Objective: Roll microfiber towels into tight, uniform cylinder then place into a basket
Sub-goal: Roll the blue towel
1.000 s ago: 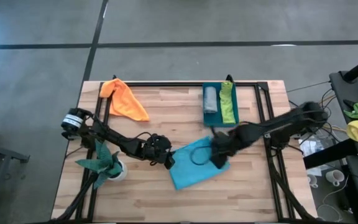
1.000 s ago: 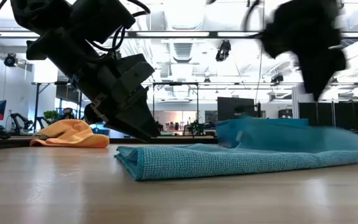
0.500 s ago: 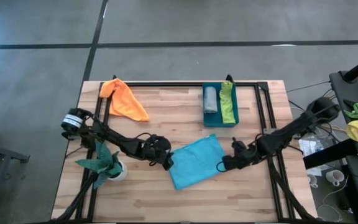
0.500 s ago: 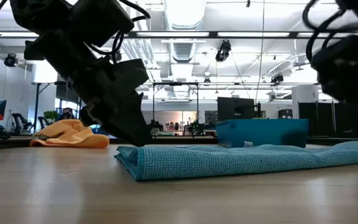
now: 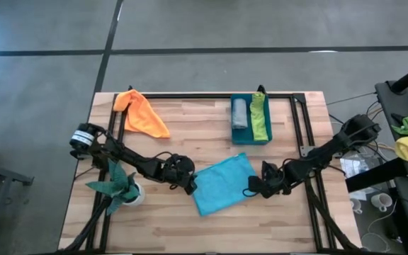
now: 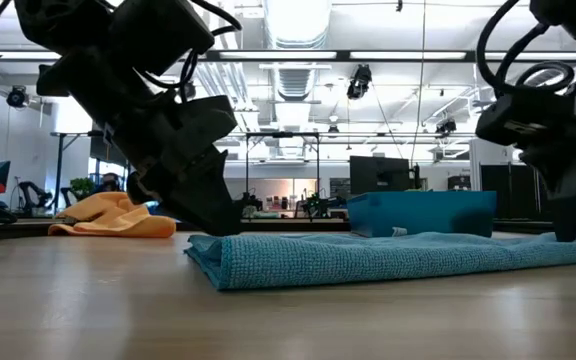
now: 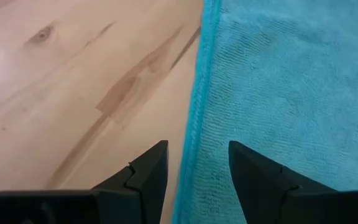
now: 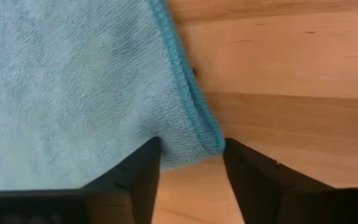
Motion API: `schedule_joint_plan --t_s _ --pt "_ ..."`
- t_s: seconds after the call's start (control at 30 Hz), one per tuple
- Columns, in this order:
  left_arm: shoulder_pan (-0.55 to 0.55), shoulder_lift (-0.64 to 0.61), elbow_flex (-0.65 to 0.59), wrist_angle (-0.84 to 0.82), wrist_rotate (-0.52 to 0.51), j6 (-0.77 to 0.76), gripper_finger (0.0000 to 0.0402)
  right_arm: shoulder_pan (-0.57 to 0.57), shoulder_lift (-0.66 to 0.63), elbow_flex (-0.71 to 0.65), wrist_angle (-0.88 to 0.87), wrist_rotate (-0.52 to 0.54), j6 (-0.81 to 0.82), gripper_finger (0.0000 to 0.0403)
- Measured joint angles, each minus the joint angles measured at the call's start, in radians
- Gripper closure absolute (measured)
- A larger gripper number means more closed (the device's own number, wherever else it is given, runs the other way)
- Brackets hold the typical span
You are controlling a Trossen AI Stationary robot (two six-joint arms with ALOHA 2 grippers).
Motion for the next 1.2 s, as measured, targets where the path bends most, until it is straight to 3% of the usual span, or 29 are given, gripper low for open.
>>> schedule_joint_plan --t_s 0.13,0.27,0.4,0.6,0.8,1.0,1.2 --pt "-0.001 0.0 0.0 -0.01 0.009 0.0 0.0249 0.0 -0.001 -0.002 -0.006 0.032 -0.005 0.0313" --pt "0.0 0.0 0.0 -0.011 0.043 0.0 0.0249 -0.001 -0.001 0.022 -0.064 0.142 -0.07 0.0383" --pt "-0.001 0.0 0.0 -0.004 0.106 0.0 0.0249 0.004 -0.003 0.1 -0.187 0.125 -0.231 0.0389" --pt "-0.002 0.0 0.0 -0.01 0.117 0.0 0.0249 0.004 0.063 0.254 -0.443 0.129 -0.568 0.039" --pt "0.002 0.0 0.0 -0.009 0.116 0.0 0.0249 0.003 0.278 0.436 -0.516 0.125 -0.877 0.039" --pt "0.002 0.0 0.003 -0.007 0.121 0.0 0.0249 0.001 0.533 0.672 -0.561 0.122 -1.078 0.039" --pt "-0.001 0.0 0.003 -0.007 0.146 0.0 0.0249 0.009 0.668 0.84 -0.643 0.129 -1.127 0.039"
